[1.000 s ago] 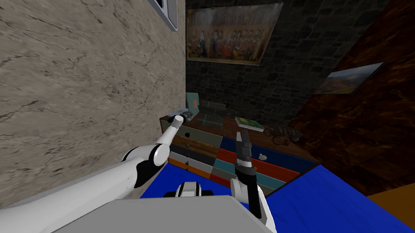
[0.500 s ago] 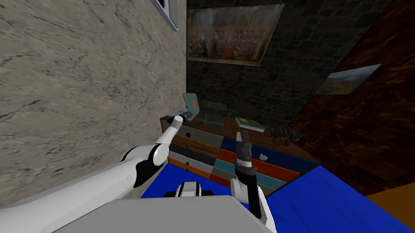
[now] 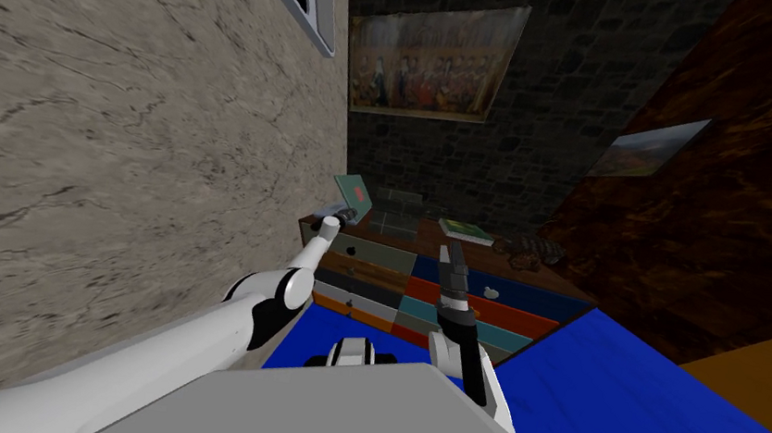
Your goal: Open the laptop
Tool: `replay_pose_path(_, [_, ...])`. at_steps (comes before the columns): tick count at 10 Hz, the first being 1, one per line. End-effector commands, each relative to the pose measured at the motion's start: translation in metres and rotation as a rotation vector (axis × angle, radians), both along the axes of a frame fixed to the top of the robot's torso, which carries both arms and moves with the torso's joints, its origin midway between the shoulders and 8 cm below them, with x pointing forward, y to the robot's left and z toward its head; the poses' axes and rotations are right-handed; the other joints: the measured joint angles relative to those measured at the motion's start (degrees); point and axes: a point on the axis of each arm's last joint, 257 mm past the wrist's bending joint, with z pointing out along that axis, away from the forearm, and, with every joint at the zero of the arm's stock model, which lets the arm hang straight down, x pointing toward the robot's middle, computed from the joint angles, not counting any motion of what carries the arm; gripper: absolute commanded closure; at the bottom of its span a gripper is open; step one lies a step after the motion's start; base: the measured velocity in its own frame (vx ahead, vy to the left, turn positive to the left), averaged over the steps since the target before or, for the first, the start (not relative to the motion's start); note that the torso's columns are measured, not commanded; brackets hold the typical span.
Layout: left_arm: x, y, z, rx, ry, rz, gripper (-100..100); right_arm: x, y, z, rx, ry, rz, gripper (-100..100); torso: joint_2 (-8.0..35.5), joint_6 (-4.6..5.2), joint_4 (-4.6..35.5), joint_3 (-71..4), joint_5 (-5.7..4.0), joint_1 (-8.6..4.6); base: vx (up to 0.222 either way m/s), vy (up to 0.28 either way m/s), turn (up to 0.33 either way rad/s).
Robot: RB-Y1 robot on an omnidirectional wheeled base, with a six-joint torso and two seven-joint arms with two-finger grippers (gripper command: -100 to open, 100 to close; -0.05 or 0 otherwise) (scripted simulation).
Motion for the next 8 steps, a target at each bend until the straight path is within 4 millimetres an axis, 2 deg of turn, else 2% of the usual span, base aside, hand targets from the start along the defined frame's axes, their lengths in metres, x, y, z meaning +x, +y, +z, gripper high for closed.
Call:
replay_pose_path(1, [-0.008,0.000,-0.027,-0.066,0.039,0.006,100,0.000,0.000,0.000,0.000,0.000,0.000,0,0.03,0.00,-0.02,0.02,0.00,-0.04,0.008,0.040,-0.035])
replay_pose_path(3, [-0.008,0.000,-0.027,-0.066,0.039,0.006,100,0.000,0.000,0.000,0.000,0.000,0.000,0,-0.04,-0.07,-0.01,-0.03,-0.01,-0.03,0.004,0.023,-0.027])
replay_pose_path(4, [-0.004,0.005,-0.006,-0.064,0.010,0.011,100,0.000,0.000,0.000,0.000,0.000,0.000,0,0.00,-0.10,-0.01,0.00,-0.01,-0.04,-0.004,0.001,0.010])
replay_pose_path(6, [-0.009,0.031,-0.018,-0.130,0.016,0.038,100,0.000,0.000,0.000,0.000,0.000,0.000,0,-0.02,-0.01,0.28,0.00,-0.08,-0.10,0.012,-0.019,-0.093])
replay_pose_path(7, [-0.010,0.031,-0.020,-0.147,0.020,0.039,100,0.000,0.000,0.000,0.000,0.000,0.000,0,-0.01,-0.07,0.22,0.01,-0.06,-0.10,0.013,-0.022,-0.019])
replay_pose_path(8, [-0.013,0.044,-0.027,-0.186,0.025,0.051,100,0.000,0.000,0.000,0.000,0.000,0.000,0,-0.05,-0.01,0.23,-0.03,-0.04,-0.04,0.018,-0.021,-0.057])
